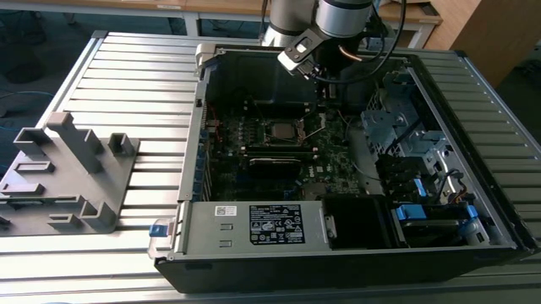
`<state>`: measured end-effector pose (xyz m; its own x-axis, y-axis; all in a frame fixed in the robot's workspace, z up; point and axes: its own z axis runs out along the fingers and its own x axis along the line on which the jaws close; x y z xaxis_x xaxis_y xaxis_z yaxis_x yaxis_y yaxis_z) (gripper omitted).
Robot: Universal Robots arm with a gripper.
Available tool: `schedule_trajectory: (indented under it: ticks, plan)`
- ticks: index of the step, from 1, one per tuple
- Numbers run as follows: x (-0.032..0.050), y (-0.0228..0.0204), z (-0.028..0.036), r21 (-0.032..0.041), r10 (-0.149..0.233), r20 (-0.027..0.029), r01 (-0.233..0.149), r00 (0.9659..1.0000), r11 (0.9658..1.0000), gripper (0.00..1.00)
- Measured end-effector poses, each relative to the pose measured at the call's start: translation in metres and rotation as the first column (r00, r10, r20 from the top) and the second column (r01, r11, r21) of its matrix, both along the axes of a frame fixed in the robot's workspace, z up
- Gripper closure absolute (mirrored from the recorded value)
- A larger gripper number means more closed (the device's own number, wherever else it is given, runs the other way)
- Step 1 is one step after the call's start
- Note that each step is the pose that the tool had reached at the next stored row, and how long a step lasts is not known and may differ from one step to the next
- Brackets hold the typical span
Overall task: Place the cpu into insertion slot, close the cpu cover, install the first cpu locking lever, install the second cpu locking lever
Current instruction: 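Close the cpu cover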
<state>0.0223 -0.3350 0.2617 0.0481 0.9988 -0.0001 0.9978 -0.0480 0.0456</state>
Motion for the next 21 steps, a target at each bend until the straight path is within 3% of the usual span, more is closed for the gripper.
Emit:
schedule_trajectory:
  ticks: [11,13,21]
  plan:
    - [0.0288,0.0009,-0.0010,0.0000,0.000,0.0000,0.000,1.0000,1.0000,0.89]
    - [0.0309,0.0009,-0.0021,-0.0001,0.000,-0.0001,0.000,1.0000,1.0000,0.89]
    - [0.0314,0.0009,-0.0166,0.0000,0.000,-0.0001,0.000,1.0000,1.0000,0.89]
